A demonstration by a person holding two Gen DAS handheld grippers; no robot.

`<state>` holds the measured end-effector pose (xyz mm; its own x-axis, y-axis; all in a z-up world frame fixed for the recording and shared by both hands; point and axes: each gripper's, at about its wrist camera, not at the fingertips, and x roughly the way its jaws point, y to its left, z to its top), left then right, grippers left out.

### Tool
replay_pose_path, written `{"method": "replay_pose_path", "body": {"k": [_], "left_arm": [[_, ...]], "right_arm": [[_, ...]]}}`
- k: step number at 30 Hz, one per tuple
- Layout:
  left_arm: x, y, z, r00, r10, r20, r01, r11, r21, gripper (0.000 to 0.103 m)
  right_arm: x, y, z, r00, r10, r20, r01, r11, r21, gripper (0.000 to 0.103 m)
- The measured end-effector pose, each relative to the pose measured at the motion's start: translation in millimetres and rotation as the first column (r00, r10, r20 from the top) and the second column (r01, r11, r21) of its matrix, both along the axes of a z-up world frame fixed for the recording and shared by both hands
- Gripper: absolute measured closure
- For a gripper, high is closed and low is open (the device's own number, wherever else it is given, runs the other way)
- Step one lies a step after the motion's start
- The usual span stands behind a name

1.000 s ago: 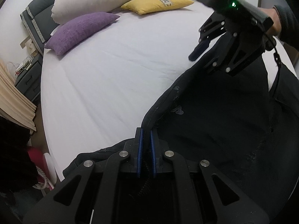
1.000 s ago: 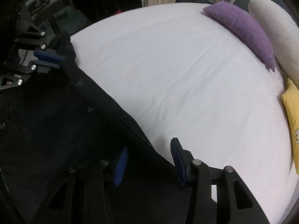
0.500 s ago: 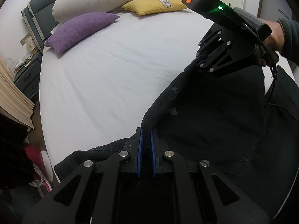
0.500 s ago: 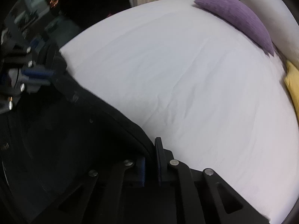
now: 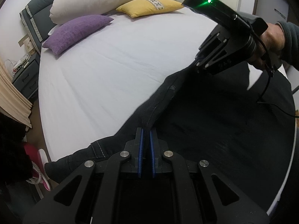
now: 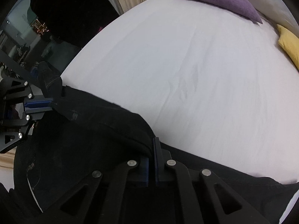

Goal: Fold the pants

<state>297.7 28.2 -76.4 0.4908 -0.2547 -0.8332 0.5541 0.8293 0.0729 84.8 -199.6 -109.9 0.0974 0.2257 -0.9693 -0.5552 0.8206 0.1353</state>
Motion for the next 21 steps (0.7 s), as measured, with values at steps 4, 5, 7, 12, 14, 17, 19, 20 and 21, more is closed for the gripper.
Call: {"method": "replay_pose_path", "body": {"k": [4, 5, 7, 12, 14, 17, 19, 20, 21], "left_arm": [[-27, -5, 5, 1.0, -0.011, -0.007, 0.011, 1.0, -0.006, 0.098], [-36, -7, 6, 1.0, -0.016, -0.007, 0.016, 1.0, -0.002, 0.098], [-50, -10, 8, 1.0, -0.021, -0.009, 0.021, 1.0, 0.0, 0.098], [-92, -12, 12, 0.999, -0.039, -0.026, 0.039, 0.999, -0.004, 0.098], [-112, -15, 12, 0.998, -0.057, -0.028, 0.057, 0.998, 0.003, 0.098], [-142, -21, 12, 0.995, -0.096, -0.032, 0.097, 0.995, 0.02, 0.098], [-160, -26, 10, 0.992, -0.126, -0.03, 0.127, 0.991, 0.03, 0.098], [-171, -29, 9, 0.989, -0.144, -0.029, 0.145, 0.989, 0.038, 0.098], [-180, -32, 8, 0.987, -0.158, -0.03, 0.159, 0.986, 0.049, 0.098]], "right_arm": [[-6, 9, 9, 1.0, -0.025, -0.012, 0.024, 1.0, -0.012, 0.098], [-9, 13, 11, 0.999, -0.04, -0.023, 0.04, 0.999, -0.01, 0.098], [-14, 17, 11, 0.996, -0.072, -0.056, 0.072, 0.997, 0.001, 0.098], [-36, 23, -1, 0.974, -0.133, -0.185, 0.135, 0.991, 0.003, 0.098], [-33, 14, -8, 0.967, -0.139, -0.214, 0.143, 0.99, 0.003, 0.098], [-38, 13, -5, 0.956, -0.144, -0.254, 0.153, 0.988, 0.015, 0.098], [-41, 16, -2, 0.955, -0.13, -0.267, 0.137, 0.99, 0.009, 0.098], [-43, 18, -1, 0.955, -0.118, -0.271, 0.123, 0.992, 0.001, 0.098], [-45, 21, -1, 0.956, -0.105, -0.275, 0.106, 0.994, -0.011, 0.098]]}}
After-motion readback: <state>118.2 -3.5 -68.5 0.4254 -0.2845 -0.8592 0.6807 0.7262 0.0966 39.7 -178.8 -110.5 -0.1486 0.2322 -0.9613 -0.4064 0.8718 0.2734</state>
